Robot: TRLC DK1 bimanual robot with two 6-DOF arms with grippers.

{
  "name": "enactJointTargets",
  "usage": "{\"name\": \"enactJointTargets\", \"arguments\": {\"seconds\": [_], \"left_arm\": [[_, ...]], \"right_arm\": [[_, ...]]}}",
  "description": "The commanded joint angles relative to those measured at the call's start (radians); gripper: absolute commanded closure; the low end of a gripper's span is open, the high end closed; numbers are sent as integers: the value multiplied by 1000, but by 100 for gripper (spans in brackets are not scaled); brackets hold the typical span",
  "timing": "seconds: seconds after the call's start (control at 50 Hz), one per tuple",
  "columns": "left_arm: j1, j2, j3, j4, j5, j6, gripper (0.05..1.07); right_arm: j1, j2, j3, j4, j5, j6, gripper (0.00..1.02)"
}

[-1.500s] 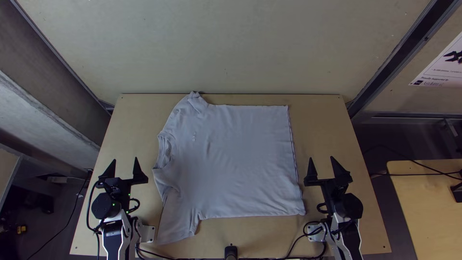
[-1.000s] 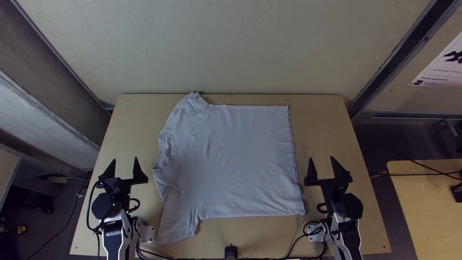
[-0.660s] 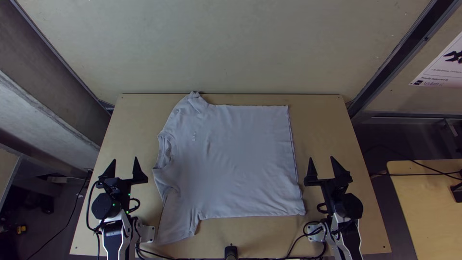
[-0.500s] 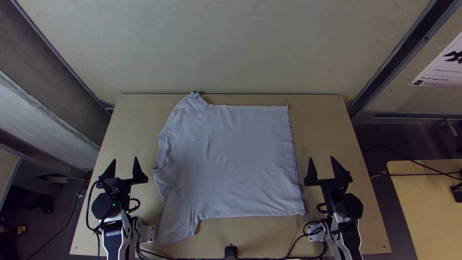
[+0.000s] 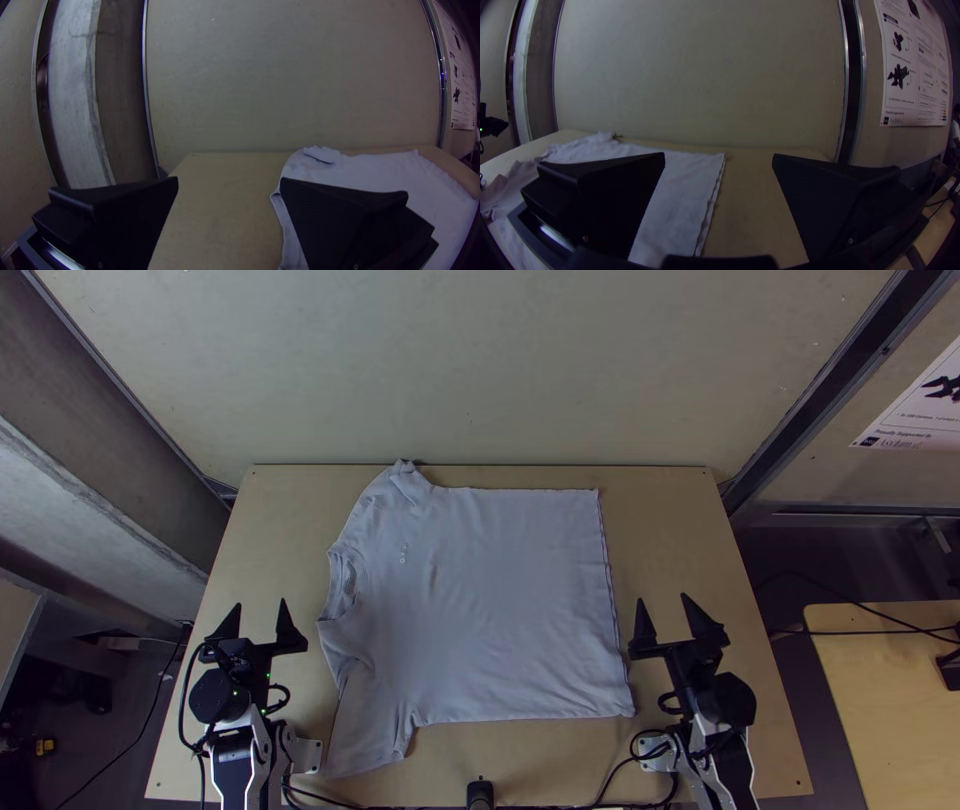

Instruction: Fold the t-shirt

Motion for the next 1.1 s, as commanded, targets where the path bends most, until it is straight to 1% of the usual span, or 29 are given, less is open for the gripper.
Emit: {"name": "enactJointTargets", "arguments": {"seconds": [0.0, 0.2, 0.46, 0.54, 0.7, 0.8, 0.9, 1.0, 1.08], "left_arm": [[8, 42, 60, -5, 5, 22, 10], [-4, 263, 234, 37, 10, 5, 10], [-41, 537, 511, 52, 10, -10, 9], [-42, 618, 602, 55, 10, -10, 10], [-52, 790, 794, 34, 1, -12, 9], [-58, 879, 895, 23, -2, -12, 10], [-84, 980, 1018, -47, -2, -15, 9], [-122, 1096, 1151, -169, 2, -15, 10], [-131, 1158, 1219, -218, 4, -19, 9]], "right_arm": [[-2, 2, 88, 8, 2, -5, 4], [0, 86, 232, 3, 2, -28, 4], [-19, 387, 490, 6, 7, -33, 4], [-28, 487, 571, 5, 7, -43, 4], [-43, 699, 772, -90, 10, -48, 4], [-45, 789, 850, -93, 10, -48, 4], [-45, 875, 922, -93, 15, -40, 4], [-45, 956, 991, -103, 24, -22, 4], [-45, 1036, 1056, -99, 58, 33, 4]]}}
